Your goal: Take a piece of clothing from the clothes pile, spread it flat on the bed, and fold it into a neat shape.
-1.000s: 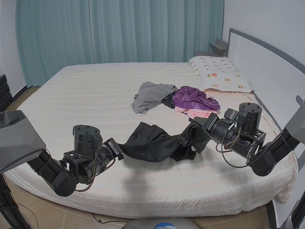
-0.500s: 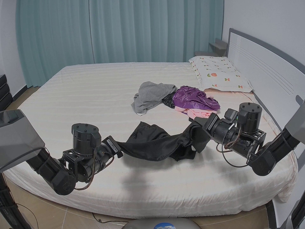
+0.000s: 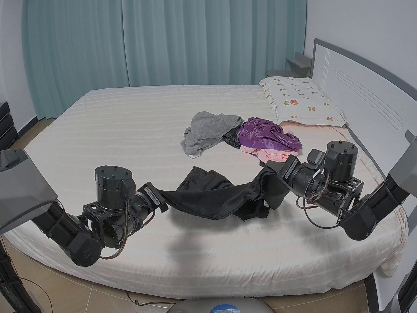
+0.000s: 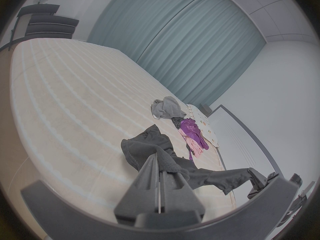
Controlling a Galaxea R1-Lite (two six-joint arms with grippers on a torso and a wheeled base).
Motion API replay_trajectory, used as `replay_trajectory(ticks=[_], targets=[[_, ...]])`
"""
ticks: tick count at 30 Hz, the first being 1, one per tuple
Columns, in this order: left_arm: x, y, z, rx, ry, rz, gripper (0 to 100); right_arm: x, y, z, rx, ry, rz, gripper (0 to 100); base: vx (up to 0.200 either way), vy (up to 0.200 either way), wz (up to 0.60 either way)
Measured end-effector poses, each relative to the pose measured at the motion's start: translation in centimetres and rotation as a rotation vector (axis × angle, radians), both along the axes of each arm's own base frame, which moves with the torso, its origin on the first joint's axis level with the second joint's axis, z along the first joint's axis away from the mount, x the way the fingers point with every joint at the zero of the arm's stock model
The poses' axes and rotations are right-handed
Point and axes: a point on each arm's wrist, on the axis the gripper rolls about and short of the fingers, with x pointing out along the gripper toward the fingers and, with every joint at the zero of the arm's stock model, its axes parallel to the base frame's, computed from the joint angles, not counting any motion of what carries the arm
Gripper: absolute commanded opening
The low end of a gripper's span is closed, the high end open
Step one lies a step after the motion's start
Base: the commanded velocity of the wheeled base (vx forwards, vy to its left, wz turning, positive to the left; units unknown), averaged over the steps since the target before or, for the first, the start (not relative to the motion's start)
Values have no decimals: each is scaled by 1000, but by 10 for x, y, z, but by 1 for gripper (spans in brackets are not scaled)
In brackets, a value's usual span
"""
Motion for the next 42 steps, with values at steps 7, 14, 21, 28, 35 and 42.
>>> replay_trajectory(ticks=[7,14,21,28,35,42], targets=[[-2,1,4,-5,-11,0,0,0,-1,0,-7,-4,-22,0,0,200,0],[-4,2,10,-12,-23,-1,0,1,-2,3,-16,-20,-41,0,0,200,0],[-5,2,13,-16,-30,-1,0,4,-5,4,-57,-43,-83,0,0,200,0],[-4,2,14,-18,-35,-1,0,5,-6,5,-103,-65,-119,0,0,200,0],[-5,2,15,-20,-39,0,0,6,-6,6,-107,-75,-125,0,0,200,0],[-5,3,17,-22,-43,0,0,6,-7,7,-104,-80,-127,0,0,200,0]])
